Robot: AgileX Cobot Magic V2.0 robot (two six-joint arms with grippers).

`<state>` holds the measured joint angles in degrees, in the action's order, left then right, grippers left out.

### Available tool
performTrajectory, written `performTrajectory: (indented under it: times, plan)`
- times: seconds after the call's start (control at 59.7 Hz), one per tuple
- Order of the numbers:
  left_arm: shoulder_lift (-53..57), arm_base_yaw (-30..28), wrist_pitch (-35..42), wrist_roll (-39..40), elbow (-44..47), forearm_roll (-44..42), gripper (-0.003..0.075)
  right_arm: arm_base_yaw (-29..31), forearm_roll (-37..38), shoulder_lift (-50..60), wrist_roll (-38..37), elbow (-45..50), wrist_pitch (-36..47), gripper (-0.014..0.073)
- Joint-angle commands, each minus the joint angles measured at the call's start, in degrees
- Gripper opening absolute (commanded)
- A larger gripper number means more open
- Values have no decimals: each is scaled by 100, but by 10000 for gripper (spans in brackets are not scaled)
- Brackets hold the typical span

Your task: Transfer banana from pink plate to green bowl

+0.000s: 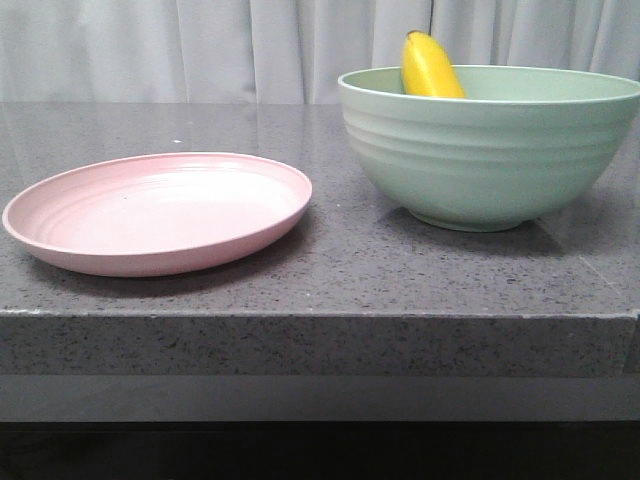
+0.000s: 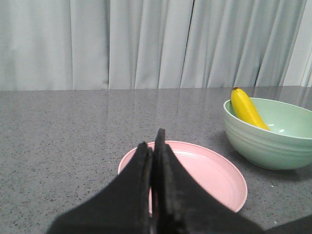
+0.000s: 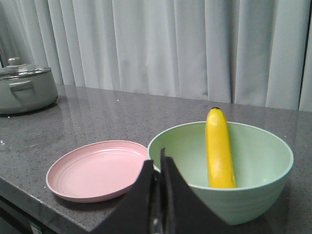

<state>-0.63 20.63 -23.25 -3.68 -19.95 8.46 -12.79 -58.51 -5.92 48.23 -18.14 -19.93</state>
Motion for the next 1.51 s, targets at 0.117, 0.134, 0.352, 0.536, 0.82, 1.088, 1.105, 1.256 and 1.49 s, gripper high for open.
performTrajectory:
  times: [0.117, 0.134, 0.352, 0.536, 0.82, 1.088, 1.105, 1.256, 1.49]
  plan:
    - [-57, -4, 469, 55, -134, 85, -20, -4, -157, -56, 17, -135, 239, -106]
    - [-57, -4, 469, 55, -134, 85, -20, -4, -157, -56, 17, -135, 239, -106]
    - [-57, -4, 469, 55, -134, 85, -20, -4, -157, -56, 17, -135, 239, -106]
    - [194, -193, 639, 55, 270, -194, -20, -4, -157, -56, 17, -135, 239, -106]
    - [210, -1469, 649, 55, 1148, -281, -20, -4, -157, -56, 17, -135, 217, -106]
    - [210, -2106, 1713, 55, 2035, -281, -20, -4, -157, -56, 17, -135, 217, -106]
    - [210, -2117, 1841, 55, 2082, -268, -20, -4, -157, -56, 17, -135, 217, -106]
    - [210, -2148, 1913, 55, 2060, -254, -20, -4, -157, -56, 17, -135, 217, -106]
    - [196, -2148, 1913, 55, 2060, -254, -20, -4, -157, -56, 17, -135, 217, -106]
